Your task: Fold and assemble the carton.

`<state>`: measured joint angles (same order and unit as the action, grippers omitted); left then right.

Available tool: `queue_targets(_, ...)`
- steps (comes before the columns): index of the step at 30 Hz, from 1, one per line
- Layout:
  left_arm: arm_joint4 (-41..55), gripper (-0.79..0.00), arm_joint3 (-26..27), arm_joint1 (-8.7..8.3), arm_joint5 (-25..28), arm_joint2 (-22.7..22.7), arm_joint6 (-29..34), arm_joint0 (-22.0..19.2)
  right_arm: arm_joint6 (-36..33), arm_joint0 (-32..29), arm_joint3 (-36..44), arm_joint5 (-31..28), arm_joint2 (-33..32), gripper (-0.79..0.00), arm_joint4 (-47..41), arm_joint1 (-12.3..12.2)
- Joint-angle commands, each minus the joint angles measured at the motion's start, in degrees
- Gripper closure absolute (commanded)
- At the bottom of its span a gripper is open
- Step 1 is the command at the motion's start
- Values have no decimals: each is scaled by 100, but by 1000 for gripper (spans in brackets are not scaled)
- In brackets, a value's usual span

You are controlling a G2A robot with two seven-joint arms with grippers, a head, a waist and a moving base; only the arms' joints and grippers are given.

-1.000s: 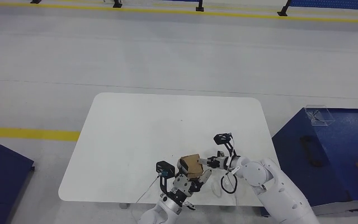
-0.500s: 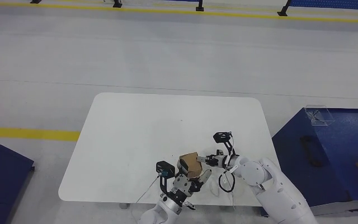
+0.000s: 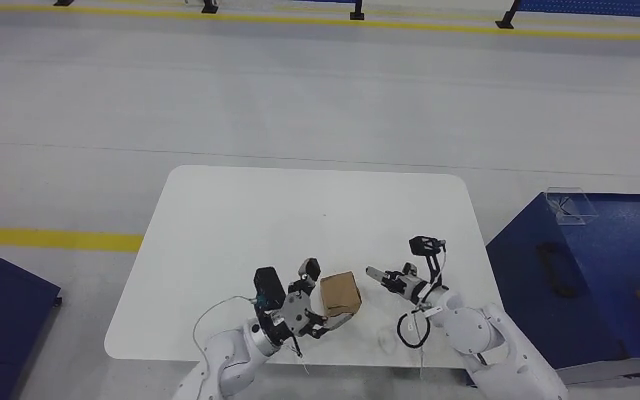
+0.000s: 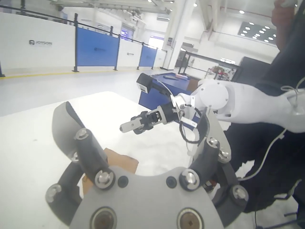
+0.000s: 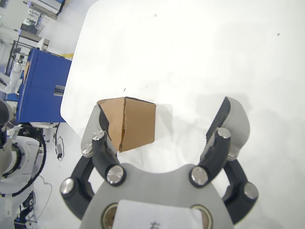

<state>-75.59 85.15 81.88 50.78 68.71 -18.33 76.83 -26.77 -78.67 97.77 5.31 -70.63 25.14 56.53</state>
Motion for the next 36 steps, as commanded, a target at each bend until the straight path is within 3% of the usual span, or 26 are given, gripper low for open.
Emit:
queue_targets(1, -227, -785, -344, -33, 385, 3, -91, -250, 94, -178, 99, 74, -60, -785, -27, -1)
queue_targets(6, -724, -785, -1025, -68, 615, -134, -504, -634, 79, -367, 229, 189, 38, -785, 54, 20)
queue_targets(15, -1024, -785, -871, -80, 614, -258, -270, -651, 23, -370, 181, 61, 47, -785, -43, 28)
queue_targets(17, -1914, -785, -673, -128, 76, -315, 65, -739, 163, -314, 53, 203, 32, -785, -28, 49)
queue_targets(19, -2837, -785, -622, -176, -298, -508, -15, -808, 71, -216, -18, 361, 108, -785, -12, 74)
queue_targets(22, -3009, -785, -1282, -211, -236, -621, -829, -1074, 108, -70, -104, 590, 237, -785, 232, 111)
queue_targets(27, -3217, -785, -1968, -230, -419, -797, -1472, -1482, 113, 93, -243, 781, 423, -785, 350, 178)
queue_targets(32, -3095, -785, -2544, -231, -393, -861, -1468, -1809, 146, 124, -252, 832, 514, -785, 416, 224)
queue_targets(36, -3162, -785, -2766, -204, -709, -998, -1204, -1972, 163, 100, -213, 846, 513, -785, 445, 245)
